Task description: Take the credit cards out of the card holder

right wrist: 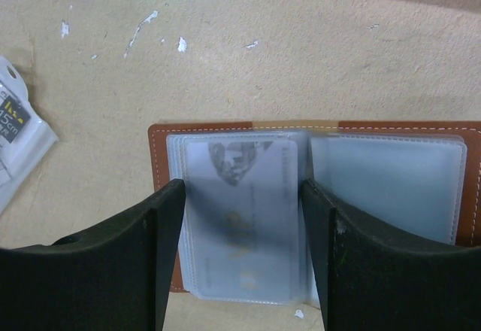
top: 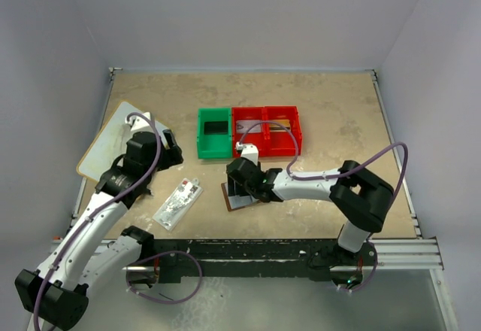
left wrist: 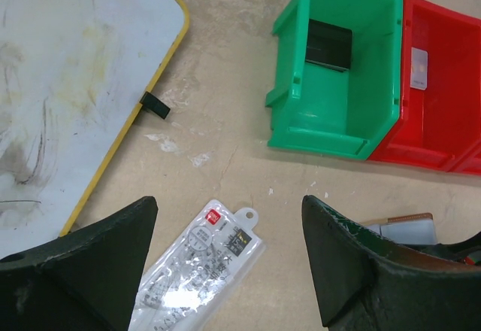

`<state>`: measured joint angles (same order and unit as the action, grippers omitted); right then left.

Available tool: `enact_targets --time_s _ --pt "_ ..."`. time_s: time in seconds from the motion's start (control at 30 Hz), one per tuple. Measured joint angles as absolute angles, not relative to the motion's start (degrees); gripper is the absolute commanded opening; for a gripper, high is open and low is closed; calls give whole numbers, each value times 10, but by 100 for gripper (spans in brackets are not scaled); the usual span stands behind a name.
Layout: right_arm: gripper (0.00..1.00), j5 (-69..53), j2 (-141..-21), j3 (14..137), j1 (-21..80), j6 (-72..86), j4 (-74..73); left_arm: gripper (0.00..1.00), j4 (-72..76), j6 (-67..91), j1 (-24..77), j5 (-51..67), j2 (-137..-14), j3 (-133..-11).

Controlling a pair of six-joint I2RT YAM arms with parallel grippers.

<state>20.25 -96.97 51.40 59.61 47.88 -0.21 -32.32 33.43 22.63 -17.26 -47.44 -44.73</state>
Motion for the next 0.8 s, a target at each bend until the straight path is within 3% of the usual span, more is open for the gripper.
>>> enact_targets --time_s 0.37,0.8 --pt "65 254 -997 557 617 479 -58 75 -327 334 226 -197 -465 -447" --pt "53 236 -980 527 616 480 -23 75 -328 334 226 -198 -465 -447"
